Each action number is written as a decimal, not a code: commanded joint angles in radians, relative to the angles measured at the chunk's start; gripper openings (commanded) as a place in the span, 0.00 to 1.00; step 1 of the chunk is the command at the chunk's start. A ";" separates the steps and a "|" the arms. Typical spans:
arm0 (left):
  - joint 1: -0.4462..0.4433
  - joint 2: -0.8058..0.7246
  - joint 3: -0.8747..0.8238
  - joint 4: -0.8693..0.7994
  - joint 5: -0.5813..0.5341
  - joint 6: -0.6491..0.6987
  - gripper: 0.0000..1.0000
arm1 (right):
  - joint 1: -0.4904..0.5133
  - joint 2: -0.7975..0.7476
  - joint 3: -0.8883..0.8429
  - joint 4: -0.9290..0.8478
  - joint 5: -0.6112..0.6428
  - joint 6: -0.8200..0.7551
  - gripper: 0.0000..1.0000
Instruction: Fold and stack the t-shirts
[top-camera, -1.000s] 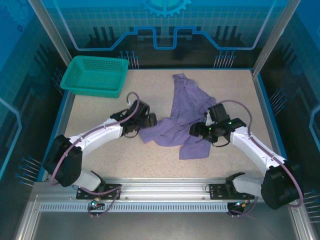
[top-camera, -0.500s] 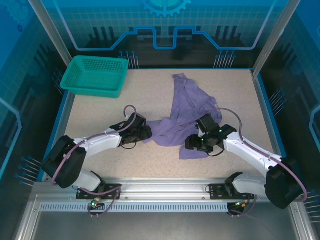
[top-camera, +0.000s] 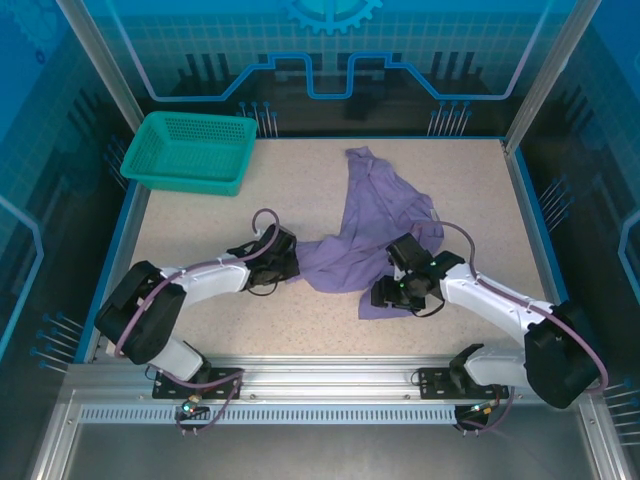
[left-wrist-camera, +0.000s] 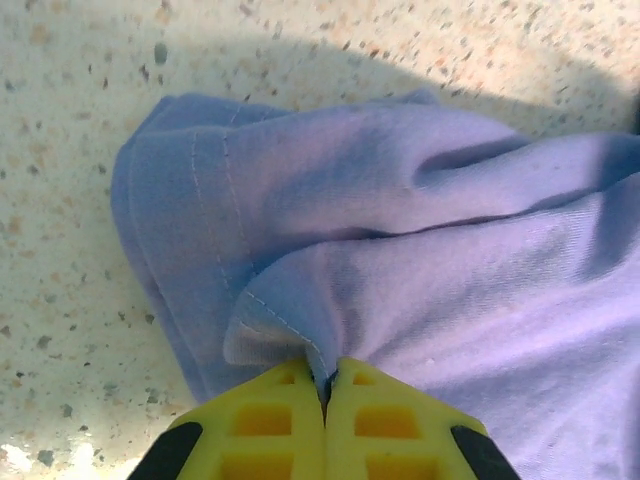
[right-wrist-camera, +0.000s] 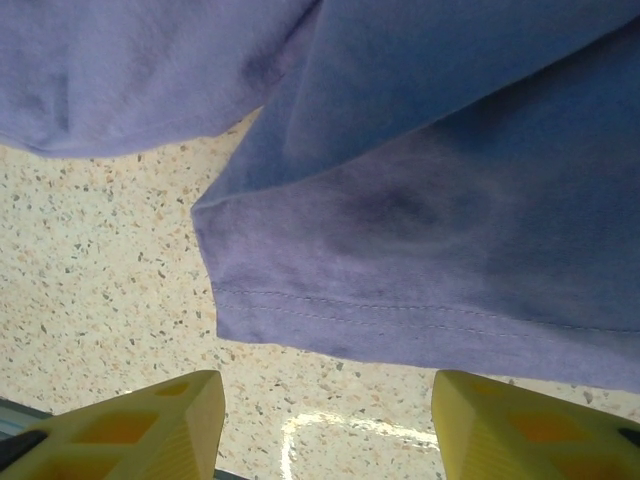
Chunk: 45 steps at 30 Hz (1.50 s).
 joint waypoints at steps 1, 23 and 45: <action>-0.009 -0.061 0.094 -0.068 -0.054 0.071 0.00 | 0.034 0.002 0.037 -0.012 0.006 0.005 0.58; 0.220 0.512 1.191 -0.383 -0.258 0.293 0.58 | 0.140 0.276 0.232 0.001 0.136 0.128 0.58; -0.015 -0.022 0.120 0.016 0.031 -0.054 0.85 | 0.252 0.330 0.216 -0.035 0.219 0.207 0.51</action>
